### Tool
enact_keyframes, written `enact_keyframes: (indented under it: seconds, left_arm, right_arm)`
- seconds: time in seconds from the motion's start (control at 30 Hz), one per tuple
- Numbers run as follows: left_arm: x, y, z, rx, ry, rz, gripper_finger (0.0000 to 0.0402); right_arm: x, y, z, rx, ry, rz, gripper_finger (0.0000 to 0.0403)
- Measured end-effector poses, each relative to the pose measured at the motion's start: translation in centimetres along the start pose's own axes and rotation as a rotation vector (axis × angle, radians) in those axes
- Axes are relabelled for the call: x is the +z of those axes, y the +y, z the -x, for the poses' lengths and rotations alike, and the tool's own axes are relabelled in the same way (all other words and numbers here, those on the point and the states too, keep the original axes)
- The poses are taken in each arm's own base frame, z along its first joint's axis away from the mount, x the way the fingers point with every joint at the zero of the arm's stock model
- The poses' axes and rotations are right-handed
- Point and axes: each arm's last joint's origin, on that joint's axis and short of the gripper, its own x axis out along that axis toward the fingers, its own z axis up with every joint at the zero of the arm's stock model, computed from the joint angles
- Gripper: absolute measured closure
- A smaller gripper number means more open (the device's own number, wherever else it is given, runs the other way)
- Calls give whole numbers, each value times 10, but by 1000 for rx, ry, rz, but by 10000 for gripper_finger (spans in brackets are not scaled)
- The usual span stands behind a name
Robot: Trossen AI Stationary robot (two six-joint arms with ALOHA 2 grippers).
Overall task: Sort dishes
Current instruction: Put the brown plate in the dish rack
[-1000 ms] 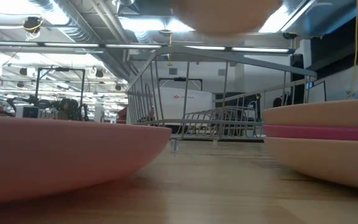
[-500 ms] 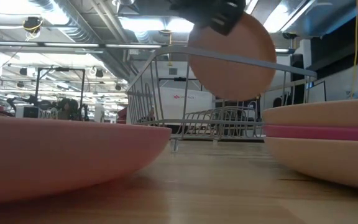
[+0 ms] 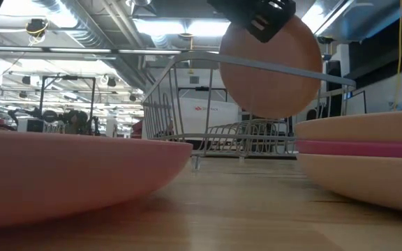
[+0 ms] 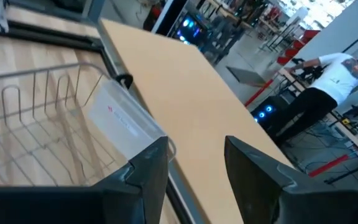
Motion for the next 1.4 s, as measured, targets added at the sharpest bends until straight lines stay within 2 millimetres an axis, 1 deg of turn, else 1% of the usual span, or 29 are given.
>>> enact_keyframes:
  seconds: [0.17, 0.3, 0.43, 0.67, 0.83, 1.03, 1.4]
  left_arm:
    - [-3, -4, 6, -10, -10, -69, 401]
    - [-6, -7, 10, -14, -15, -116, 401]
    - [-7, -8, 15, -22, -24, -126, 401]
    - [-7, -8, 24, -34, -38, -133, 381]
    - [-7, -8, 25, -54, -54, -95, 374]
    - [-4, -12, 26, -164, -149, -79, 373]
    - [-4, -12, 25, -176, -141, 35, 372]
  right_arm:
    - [-7, 7, -7, 23, 29, 27, 242]
    - [-9, 10, -8, 43, 38, 41, 242]
    - [-9, 10, -8, 51, 37, 40, 242]
    - [-9, 10, -8, 52, 36, 40, 242]
    - [-9, 10, -8, 53, 36, 40, 242]
    - [-9, 10, -8, 55, 36, 40, 242]
    - [-9, 10, -8, 55, 36, 40, 242]
